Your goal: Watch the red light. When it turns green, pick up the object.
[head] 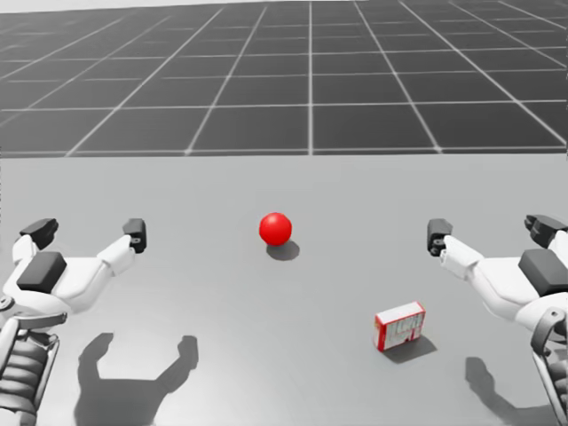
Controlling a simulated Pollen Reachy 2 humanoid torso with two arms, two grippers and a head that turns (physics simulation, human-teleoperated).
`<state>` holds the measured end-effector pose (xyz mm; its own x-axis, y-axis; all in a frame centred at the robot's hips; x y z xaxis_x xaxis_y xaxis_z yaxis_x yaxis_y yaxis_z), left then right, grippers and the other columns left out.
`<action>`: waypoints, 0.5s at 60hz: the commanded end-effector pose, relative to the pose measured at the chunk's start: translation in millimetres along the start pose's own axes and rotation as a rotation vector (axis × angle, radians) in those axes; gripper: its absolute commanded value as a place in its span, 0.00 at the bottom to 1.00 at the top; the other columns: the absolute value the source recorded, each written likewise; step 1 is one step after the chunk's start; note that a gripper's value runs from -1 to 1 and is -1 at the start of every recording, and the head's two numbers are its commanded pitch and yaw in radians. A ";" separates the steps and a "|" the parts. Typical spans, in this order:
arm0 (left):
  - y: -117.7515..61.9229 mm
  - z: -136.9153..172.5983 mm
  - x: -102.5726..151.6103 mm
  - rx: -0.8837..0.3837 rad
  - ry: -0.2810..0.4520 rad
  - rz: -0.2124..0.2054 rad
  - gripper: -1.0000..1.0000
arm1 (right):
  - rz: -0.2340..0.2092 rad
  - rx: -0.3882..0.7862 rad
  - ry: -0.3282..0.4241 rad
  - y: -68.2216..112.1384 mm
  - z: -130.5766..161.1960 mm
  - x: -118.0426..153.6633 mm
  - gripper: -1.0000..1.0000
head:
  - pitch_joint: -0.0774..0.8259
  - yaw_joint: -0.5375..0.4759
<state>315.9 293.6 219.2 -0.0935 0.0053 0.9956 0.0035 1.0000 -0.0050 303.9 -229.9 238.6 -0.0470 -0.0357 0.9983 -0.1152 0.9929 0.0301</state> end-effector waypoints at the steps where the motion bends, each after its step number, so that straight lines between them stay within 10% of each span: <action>1: 0.4 0.1 0.4 0.001 -0.007 -0.009 0.00 | 0.000 0.004 0.002 2.1 0.0 -1.5 0.00 | 0.61 0.60; 30: -1.4 1.5 0.8 -0.001 -0.015 -0.012 0.00 | 0.004 0.006 -0.001 2.1 1.1 -1.1 0.00 | 0.61 0.60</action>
<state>314.7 292.5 219.7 -0.1060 -0.0059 0.9943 0.0033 1.0000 0.0063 303.1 -229.1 238.2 -0.0490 -0.0265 0.9984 -0.1200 0.9926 0.0204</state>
